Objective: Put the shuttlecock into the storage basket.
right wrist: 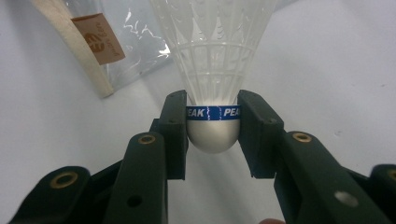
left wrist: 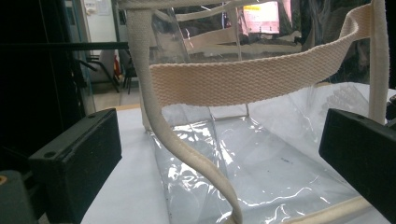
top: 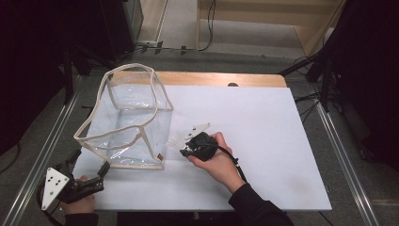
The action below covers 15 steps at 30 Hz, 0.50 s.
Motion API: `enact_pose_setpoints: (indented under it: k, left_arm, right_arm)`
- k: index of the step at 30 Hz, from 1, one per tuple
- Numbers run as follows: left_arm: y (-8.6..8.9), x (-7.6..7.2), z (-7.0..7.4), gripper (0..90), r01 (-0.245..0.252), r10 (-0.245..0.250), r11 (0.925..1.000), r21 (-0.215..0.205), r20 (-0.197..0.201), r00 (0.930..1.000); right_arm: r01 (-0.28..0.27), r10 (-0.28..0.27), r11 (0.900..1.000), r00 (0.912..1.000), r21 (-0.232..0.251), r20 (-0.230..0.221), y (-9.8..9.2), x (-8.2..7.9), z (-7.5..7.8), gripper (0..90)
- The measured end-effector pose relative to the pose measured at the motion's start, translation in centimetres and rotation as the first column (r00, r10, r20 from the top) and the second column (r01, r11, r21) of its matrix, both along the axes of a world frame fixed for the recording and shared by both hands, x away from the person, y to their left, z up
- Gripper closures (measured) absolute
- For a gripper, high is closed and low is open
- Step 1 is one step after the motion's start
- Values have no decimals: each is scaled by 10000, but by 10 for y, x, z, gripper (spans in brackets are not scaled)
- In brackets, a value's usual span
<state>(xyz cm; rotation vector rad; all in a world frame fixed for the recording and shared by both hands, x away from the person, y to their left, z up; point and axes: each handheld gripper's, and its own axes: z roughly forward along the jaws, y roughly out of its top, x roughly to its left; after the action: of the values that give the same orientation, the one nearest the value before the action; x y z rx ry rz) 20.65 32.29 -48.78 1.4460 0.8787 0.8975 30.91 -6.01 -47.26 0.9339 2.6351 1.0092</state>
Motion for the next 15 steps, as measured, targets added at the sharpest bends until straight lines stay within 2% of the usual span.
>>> enact_pose_setpoints:
  k: [15]
  left_arm:
    - [0, 0, 0, 0, 3, -3, 10000, 31, -10, 10000]
  right_arm:
    - [233, -269, 9977, 9981, 644, 554, -5, -2, 12, 632]
